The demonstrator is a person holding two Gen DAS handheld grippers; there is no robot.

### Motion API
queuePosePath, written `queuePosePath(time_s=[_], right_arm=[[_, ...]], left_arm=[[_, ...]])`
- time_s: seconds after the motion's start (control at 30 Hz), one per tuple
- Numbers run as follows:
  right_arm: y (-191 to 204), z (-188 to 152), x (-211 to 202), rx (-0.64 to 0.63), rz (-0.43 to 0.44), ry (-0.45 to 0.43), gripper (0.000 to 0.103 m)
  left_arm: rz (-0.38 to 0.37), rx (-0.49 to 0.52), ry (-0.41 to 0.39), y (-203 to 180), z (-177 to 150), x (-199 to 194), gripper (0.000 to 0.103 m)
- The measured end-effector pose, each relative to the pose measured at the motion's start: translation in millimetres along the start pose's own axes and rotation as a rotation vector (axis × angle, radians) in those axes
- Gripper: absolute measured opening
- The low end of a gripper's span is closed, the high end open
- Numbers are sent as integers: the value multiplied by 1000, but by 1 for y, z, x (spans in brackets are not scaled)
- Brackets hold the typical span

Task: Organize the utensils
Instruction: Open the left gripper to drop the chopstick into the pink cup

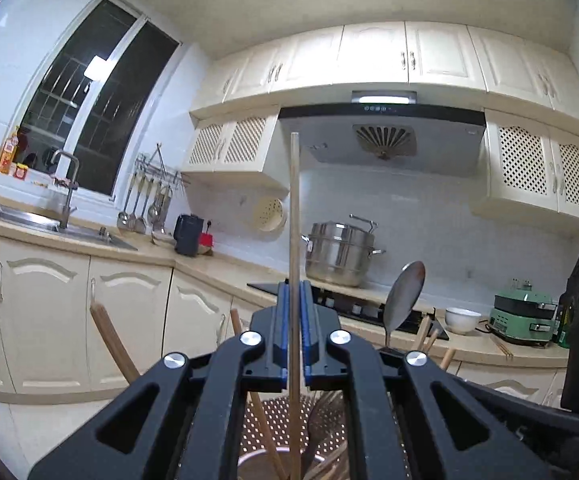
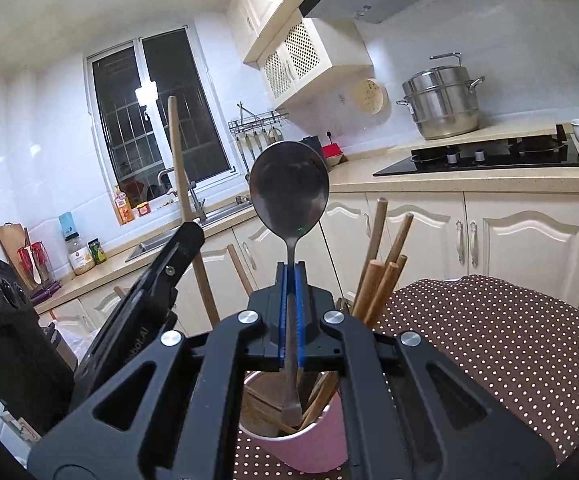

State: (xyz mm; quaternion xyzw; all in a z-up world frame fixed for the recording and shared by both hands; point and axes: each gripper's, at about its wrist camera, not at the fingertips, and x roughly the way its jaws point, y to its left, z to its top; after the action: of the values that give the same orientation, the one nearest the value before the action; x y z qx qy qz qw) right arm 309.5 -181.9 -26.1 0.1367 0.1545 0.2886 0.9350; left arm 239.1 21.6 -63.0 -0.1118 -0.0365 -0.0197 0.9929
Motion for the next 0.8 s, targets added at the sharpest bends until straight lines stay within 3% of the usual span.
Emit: queuePosePath(time_s=[0.27,0.3,0.33,0.37,0.53,0.8], right_arm=[[-3,-5,0,15,12,23,4],[-3,-6,-1,17,13,24,4],[-3,-6,-1,18,12,24,4],[-2,-7,-2,18,11,26,4],[-2,-7,-6,23,0,31,4],[7,-11,-10,5,-25,41,4]], left_arm=[[-15,-29,64,9,-3,-1,7],[-19,-24,70,9,-3,-3,12],[-24,-20,77,9,-3,-3,25],[-29,-15,83,10,-3,-5,29],[-12,3,112,15,1,-16,33],[32,45,188,22,13,-32,50]])
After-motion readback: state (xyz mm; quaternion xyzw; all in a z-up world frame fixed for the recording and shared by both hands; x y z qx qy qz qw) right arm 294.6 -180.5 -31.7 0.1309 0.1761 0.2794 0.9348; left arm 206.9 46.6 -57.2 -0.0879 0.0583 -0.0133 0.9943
